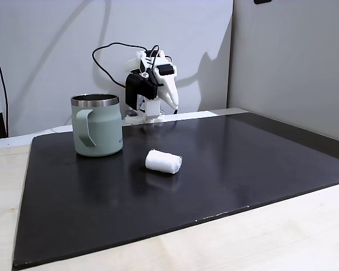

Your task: Grasp a gauze and put it in the cup.

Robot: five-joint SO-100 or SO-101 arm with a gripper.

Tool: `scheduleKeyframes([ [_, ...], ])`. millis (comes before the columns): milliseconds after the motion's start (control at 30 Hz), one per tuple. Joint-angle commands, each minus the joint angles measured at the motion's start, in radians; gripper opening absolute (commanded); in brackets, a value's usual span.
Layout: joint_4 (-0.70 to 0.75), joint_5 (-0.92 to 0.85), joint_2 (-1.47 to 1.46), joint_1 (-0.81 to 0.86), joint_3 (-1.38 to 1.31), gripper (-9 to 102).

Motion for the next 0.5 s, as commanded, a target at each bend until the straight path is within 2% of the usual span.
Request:
scheduleKeyframes([
  [0,0.000,-0.011,0.012,-0.006,-0.006,0],
  [200,0.003,-0.038,0.012,-0.029,-0.009,0],
  [467,0.130,-0.052,0.000,-0.021,-0.152,0],
])
